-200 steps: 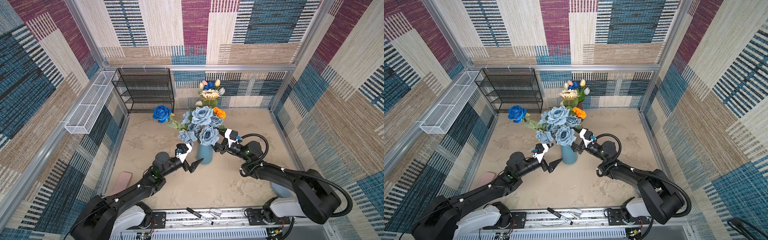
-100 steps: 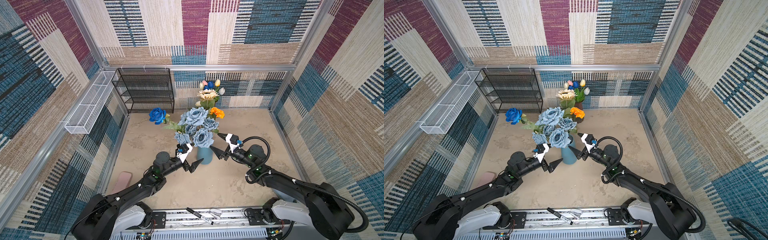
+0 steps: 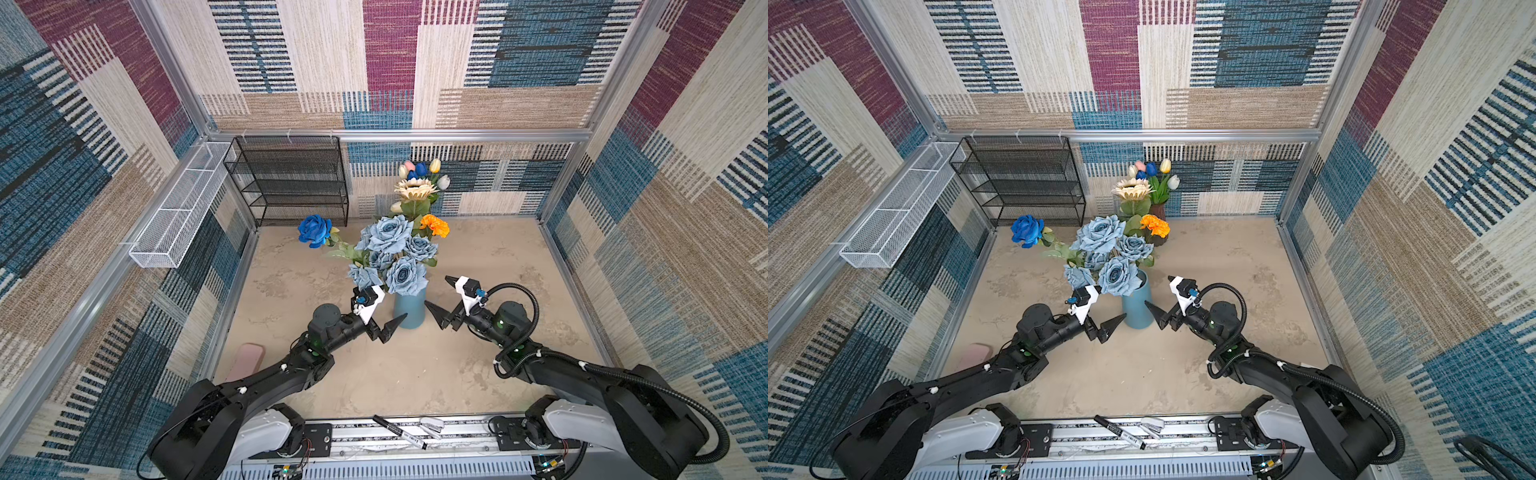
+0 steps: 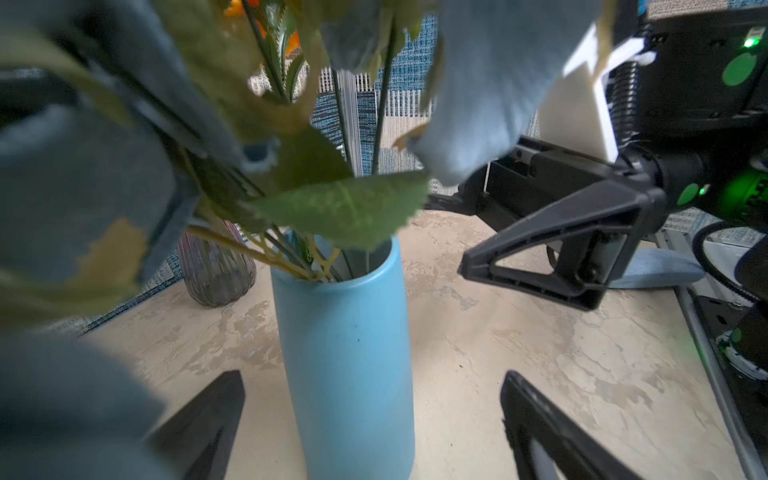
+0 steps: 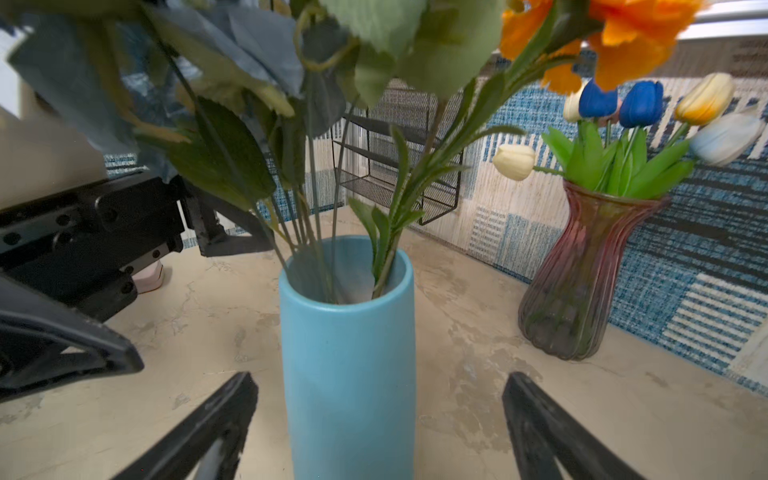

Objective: Arrange the flowers into the vase
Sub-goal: 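Open the right gripper and withdraw it from the vase, then carry the teal vase with the left gripper toward the wire rack and set it down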

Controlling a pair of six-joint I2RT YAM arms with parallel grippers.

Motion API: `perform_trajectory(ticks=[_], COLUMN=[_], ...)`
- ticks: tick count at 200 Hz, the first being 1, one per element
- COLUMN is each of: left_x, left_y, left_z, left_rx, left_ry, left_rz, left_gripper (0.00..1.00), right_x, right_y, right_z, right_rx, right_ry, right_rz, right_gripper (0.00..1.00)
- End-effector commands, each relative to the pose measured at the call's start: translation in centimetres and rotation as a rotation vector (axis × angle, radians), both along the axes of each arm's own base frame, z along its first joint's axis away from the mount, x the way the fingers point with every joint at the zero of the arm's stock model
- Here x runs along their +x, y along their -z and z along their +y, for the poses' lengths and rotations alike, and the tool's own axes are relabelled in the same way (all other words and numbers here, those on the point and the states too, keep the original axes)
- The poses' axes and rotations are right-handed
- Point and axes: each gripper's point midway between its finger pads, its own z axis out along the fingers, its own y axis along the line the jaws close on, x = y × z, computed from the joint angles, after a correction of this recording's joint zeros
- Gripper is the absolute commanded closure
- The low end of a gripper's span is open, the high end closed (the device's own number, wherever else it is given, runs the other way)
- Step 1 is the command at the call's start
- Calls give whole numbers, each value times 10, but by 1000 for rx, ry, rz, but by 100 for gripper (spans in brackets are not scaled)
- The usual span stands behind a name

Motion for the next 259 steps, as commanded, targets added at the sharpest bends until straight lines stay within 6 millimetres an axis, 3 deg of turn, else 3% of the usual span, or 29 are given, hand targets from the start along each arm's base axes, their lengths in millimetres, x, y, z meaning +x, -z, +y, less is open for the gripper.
perform_trajectory(ticks=[1, 56, 162, 259], left_x=[6, 32, 69, 74], left_y=[-9, 0, 16, 24], left_z=[-1, -16, -56, -60], left_rx=[-24, -87, -148, -108], left_ry=[-19, -38, -5, 7], left_rz=[-35, -45, -75, -123], left_gripper=[1, 1, 2, 36], right_x=[-3, -8, -17, -15], right_y=[-24, -37, -35, -37], right_z=[-7, -28, -47, -50], right_rx=[85, 111, 119, 113], right_ry=[24, 122, 189, 215], right_rz=[-84, -155, -172, -185], right_gripper=[4, 4, 4, 5])
